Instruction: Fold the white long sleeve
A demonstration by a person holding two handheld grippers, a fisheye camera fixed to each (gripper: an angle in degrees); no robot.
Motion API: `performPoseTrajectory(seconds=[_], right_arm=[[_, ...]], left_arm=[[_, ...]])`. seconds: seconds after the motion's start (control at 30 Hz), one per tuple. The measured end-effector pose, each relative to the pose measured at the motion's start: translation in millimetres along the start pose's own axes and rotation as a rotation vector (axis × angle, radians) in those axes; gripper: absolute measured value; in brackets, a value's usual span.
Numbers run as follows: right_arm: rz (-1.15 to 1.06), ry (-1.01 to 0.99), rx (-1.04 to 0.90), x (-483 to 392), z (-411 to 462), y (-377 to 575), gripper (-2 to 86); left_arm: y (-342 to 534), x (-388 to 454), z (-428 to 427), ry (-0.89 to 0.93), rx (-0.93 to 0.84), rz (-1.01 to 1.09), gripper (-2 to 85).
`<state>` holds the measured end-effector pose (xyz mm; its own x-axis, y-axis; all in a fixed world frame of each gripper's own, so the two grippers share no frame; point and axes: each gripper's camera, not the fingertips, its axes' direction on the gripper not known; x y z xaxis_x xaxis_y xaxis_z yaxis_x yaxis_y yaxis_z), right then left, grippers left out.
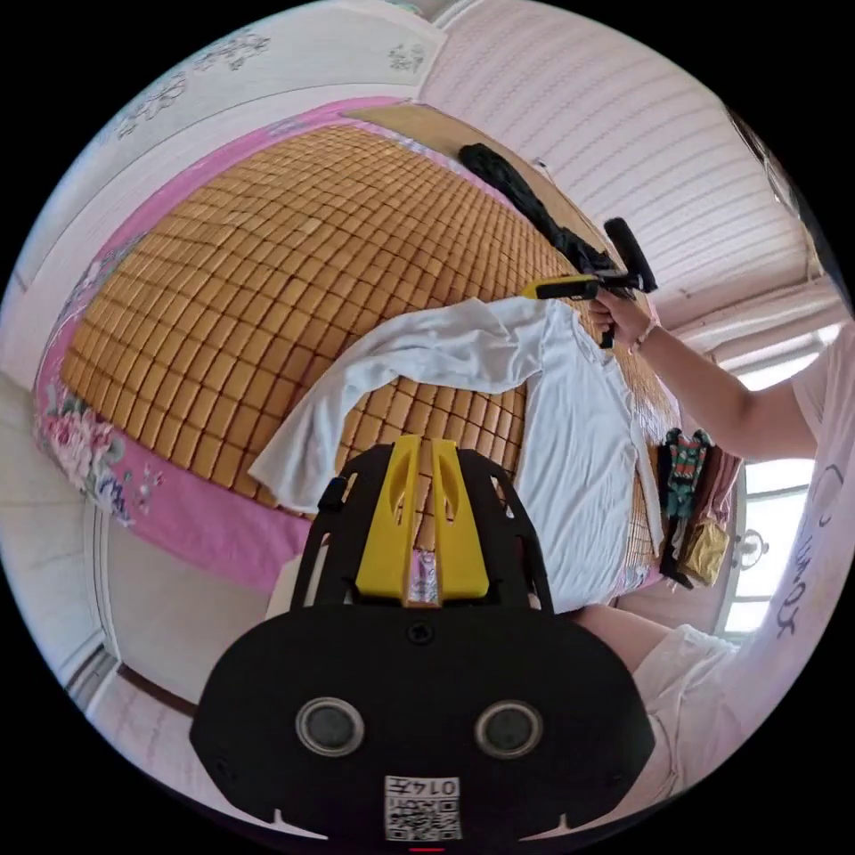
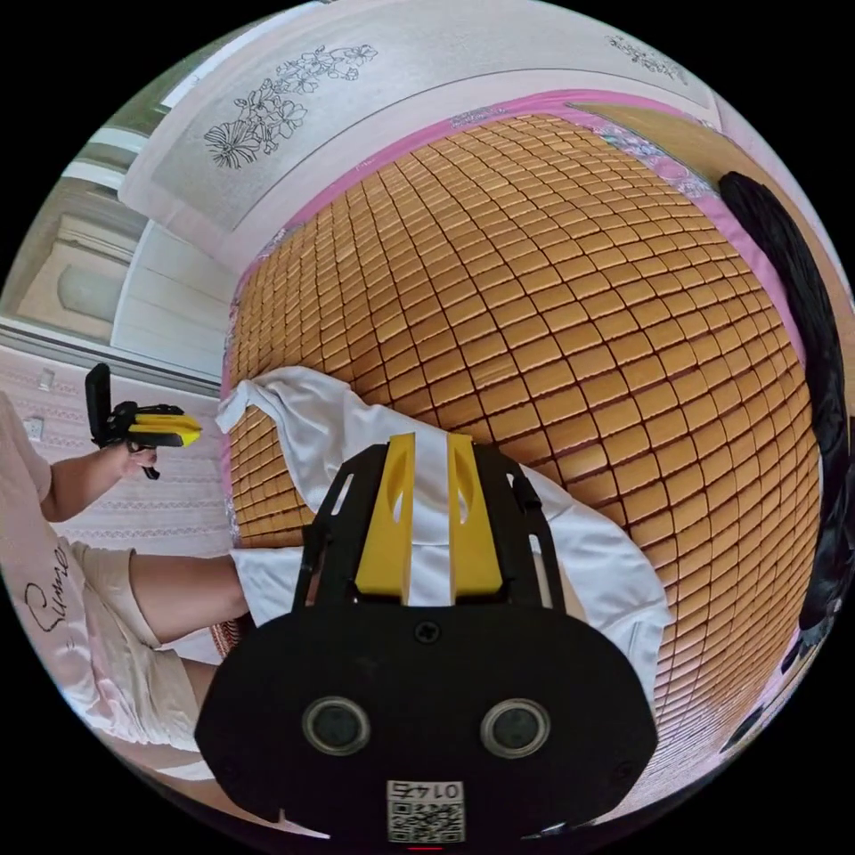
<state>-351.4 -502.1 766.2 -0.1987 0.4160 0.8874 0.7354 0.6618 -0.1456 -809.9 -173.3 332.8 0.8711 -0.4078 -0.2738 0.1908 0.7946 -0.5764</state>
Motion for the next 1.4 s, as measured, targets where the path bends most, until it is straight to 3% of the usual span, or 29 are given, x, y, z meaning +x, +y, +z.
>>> performPoseTrajectory(seconds=[0.07,0.17,0.27,0.43,0.73,0.9,1.1,1.17,1.4], right_arm=[[-0.014,0.060,-0.025,-10,13,-8,4.2],[-0.014,0.184,-0.026,-24,23,-18,3.0],[-0.032,0.220,-0.032,-34,29,-25,1.4],[-0.043,0.231,-0.042,-40,34,-32,0.2],[0.032,0.194,0.082,-36,17,-32,-0.2],[0.076,0.248,0.058,-35,39,-36,-0.1],[0.104,0.265,0.068,-36,40,-25,-0.1],[0.106,0.266,0.070,-36,41,-20,-0.1],[0.109,0.274,0.064,-33,40,-2,0.2]], left_arm=[[4,-34,-15,-0.183,0.019,-0.156,1.3],[3,-65,-14,-0.294,0.022,-0.234,3.3],[5,-75,11,-0.256,-0.109,-0.233,6.2],[12,-61,0,-0.279,-0.095,-0.123,0.6],[-5,-90,-90,-0.352,0.122,-0.088,-0.8],[-39,-119,-73,-0.427,0.084,-0.150,0.2],[-25,-119,-55,-0.261,0.050,-0.266,5.3],[-20,-110,-31,-0.255,-0.038,-0.257,6.3],[-18,-92,-15,-0.341,-0.054,-0.163,-0.1]])
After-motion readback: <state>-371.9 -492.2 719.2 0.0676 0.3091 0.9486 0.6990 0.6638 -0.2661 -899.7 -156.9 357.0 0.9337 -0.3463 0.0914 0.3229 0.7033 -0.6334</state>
